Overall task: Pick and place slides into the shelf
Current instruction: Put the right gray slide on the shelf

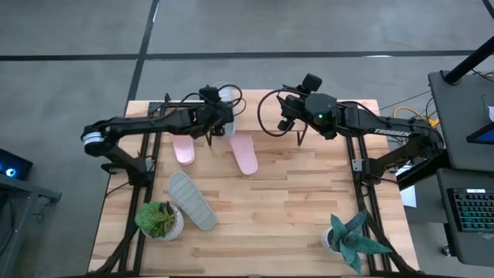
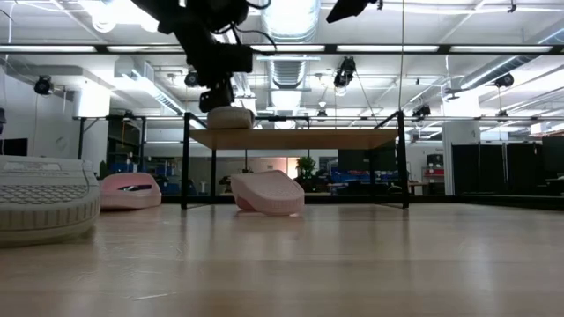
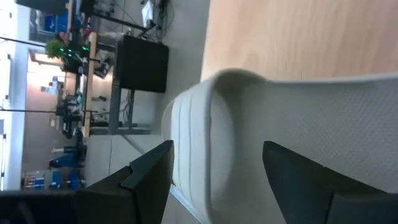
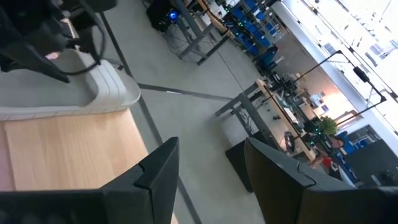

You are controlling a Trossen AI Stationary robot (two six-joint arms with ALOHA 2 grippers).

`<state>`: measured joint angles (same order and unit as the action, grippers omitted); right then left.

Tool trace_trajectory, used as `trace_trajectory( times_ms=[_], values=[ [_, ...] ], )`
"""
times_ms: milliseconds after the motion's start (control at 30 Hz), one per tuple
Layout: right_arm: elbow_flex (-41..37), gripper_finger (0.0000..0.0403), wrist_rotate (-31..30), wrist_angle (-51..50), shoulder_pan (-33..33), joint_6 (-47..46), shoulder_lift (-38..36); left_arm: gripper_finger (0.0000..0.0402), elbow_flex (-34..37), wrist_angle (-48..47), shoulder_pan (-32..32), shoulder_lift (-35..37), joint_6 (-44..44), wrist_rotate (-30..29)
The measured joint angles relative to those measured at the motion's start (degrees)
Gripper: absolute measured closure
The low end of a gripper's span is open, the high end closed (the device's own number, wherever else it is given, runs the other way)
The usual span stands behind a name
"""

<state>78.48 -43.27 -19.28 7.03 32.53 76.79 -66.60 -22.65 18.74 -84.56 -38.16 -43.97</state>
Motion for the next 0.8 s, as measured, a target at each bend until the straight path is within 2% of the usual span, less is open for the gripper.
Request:
trace_trajectory(
  times_ms=[233, 333, 467, 800],
  values=[
    [-0.02, 0.023, -0.01, -0.29, 0.0, 0.0, 0.0, 0.0173, -2.48, 0.13, 1.82, -3.07, -1.23, 0.27],
    [-0.02, 0.0229, -0.02, -0.34, 0.0, 0.0, 0.0, 0.0189, -2.8, 0.04, 2.21, -3.34, -1.25, 0.23],
    [-0.02, 0.023, -0.02, -0.42, 0.0, 0.0, 0.0, 0.0231, -2.87, -0.23, 2.49, -3.17, -1.33, 0.1],
    [-0.04, 0.0229, -0.04, -1.68, 0.0, -0.33, 0.0, 0.037, -2.76, -0.25, 4.14, -3.06, -1.45, 0.01]
  ],
)
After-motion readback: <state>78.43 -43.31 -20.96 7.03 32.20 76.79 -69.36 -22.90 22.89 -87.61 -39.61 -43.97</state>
